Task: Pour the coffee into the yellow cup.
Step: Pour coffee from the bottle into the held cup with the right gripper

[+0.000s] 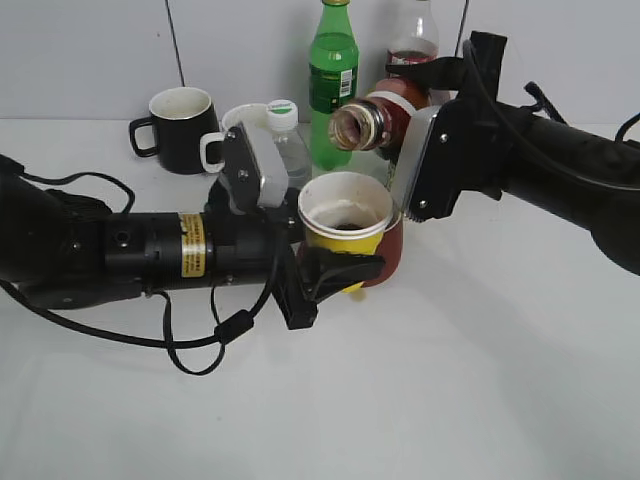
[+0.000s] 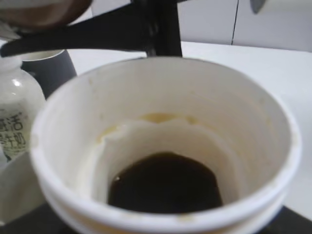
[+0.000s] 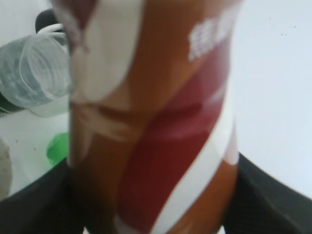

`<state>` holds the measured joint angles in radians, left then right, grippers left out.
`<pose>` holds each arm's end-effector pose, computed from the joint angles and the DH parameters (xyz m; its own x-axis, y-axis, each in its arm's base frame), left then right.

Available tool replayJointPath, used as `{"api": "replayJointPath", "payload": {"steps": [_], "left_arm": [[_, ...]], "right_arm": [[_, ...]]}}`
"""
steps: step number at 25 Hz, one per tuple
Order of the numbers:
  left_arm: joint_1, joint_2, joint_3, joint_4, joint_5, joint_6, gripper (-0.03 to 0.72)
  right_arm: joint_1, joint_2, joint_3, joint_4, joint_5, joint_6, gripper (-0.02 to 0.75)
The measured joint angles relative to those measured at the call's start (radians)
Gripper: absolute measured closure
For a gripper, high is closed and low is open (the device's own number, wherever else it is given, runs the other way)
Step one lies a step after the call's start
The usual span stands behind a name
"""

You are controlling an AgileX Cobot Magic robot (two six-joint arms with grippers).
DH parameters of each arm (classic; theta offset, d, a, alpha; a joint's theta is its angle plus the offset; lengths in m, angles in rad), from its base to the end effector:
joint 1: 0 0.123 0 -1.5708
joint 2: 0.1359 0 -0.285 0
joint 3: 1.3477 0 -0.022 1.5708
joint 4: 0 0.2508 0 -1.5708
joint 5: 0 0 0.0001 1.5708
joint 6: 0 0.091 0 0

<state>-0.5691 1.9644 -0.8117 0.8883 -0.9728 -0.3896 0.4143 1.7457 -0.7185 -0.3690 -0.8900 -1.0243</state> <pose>0.2642 -0.2382 0.1382 -0.0590 0.2331 -0.9707 0.9616 0.2745 0.0075 0.3009 0.1601 0.1973 0.5886 -0.7406 -0.3243 -0.2679 0.1998 -0.9425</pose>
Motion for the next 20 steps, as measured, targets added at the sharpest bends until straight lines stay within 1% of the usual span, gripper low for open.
{"api": "replayJointPath", "payload": {"steps": [5, 8, 13, 20], "left_arm": [[-0.001, -0.055, 0.0, 0.007, 0.033, 0.0, 0.235], [-0.001, -0.057, 0.0, 0.013, 0.035, 0.0, 0.235], [-0.001, -0.057, 0.0, 0.055, 0.041, -0.001, 0.235], [-0.001, -0.057, 0.01, 0.059, 0.062, -0.001, 0.235]], "right_arm": [[0.0, 0.0, 0.0, 0.006, -0.006, -0.028, 0.231], [0.0, 0.0, 0.0, 0.006, -0.015, -0.034, 0.231], [0.0, 0.0, 0.0, 0.007, -0.025, -0.091, 0.231], [0.0, 0.0, 0.0, 0.007, -0.027, -0.124, 0.231]]}}
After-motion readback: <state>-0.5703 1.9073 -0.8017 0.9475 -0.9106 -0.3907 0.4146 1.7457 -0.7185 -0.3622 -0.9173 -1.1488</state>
